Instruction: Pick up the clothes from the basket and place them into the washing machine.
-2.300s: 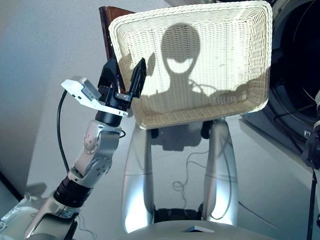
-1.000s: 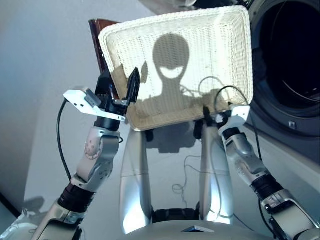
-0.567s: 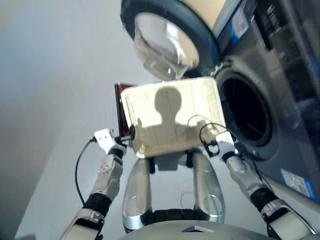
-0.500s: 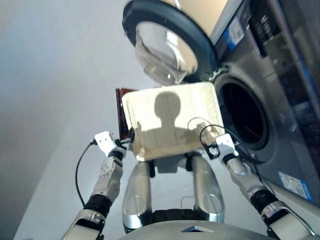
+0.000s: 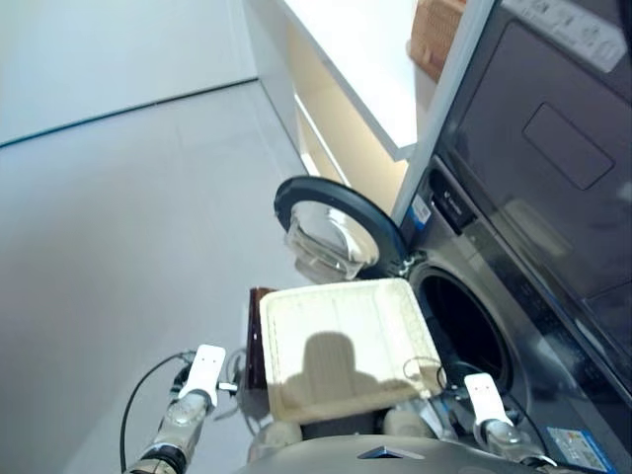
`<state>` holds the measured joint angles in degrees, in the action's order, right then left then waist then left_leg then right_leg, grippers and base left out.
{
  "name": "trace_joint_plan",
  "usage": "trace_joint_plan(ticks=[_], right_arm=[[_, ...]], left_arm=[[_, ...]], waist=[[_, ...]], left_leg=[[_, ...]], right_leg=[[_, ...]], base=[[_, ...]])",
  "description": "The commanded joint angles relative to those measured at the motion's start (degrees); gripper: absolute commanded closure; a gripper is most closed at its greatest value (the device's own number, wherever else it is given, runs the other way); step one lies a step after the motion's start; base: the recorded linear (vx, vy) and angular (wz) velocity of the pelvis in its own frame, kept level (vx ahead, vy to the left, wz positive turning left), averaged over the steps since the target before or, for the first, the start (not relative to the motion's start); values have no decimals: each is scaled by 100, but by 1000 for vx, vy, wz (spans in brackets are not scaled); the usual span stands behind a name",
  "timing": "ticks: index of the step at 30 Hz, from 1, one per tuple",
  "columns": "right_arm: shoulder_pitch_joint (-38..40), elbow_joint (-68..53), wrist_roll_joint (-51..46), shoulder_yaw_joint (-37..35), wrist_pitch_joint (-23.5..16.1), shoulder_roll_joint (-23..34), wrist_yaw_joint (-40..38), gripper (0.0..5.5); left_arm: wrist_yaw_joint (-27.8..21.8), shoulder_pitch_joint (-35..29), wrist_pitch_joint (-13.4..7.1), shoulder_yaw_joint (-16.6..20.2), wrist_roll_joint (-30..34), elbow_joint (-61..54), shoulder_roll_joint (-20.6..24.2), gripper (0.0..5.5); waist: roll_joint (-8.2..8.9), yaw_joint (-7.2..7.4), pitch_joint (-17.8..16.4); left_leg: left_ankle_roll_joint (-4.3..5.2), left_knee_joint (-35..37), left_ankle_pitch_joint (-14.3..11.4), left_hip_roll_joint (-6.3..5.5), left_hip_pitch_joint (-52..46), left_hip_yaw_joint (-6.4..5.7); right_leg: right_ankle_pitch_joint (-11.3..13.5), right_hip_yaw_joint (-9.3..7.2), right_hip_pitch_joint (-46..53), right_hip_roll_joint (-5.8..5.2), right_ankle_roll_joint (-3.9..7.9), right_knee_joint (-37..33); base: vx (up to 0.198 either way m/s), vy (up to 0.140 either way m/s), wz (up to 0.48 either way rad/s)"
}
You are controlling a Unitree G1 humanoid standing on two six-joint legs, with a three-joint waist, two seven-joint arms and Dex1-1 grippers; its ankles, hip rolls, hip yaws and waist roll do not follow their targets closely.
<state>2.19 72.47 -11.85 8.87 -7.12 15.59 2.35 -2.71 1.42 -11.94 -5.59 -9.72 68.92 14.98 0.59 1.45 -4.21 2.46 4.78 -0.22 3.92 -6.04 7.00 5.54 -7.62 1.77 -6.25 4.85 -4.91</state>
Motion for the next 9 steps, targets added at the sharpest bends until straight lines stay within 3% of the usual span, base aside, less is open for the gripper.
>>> trace_joint_plan(ticks=[1, 4, 6, 9], right_arm=[[-144, 222, -218, 26, 104, -44, 210, 0], [-109, 173, -340, 11, 118, -91, 325, 0], [-103, 160, -151, 86, 120, -106, 234, 0], [-116, 126, -82, 127, 121, -101, 197, 0]], left_arm=[[-346, -216, 23, -207, 151, 217, 86, 0], [-331, -191, 10, -354, 477, 177, 88, 0], [-54, -215, -59, -540, 1157, 167, 168, 0], [21, -208, 30, -419, 1023, 264, 148, 0]], waist=[[118, 3, 123], [106, 24, 185], [106, 30, 211], [113, 32, 207]], left_leg=[[185, 22, 236, -64, 68, 42], [189, 22, 199, -60, -5, 57], [192, 22, 196, -56, -16, 51], [190, 22, 207, -52, -17, 55]], right_leg=[[37, 55, 79, -286, 530, 271], [8, 63, 167, -285, 522, 237], [-3, 78, 180, -276, 513, 238], [6, 95, 186, -282, 514, 225]], base=[[57, 22, -57], [0, 0, 0], [0, 0, 0], [0, 0, 0]])
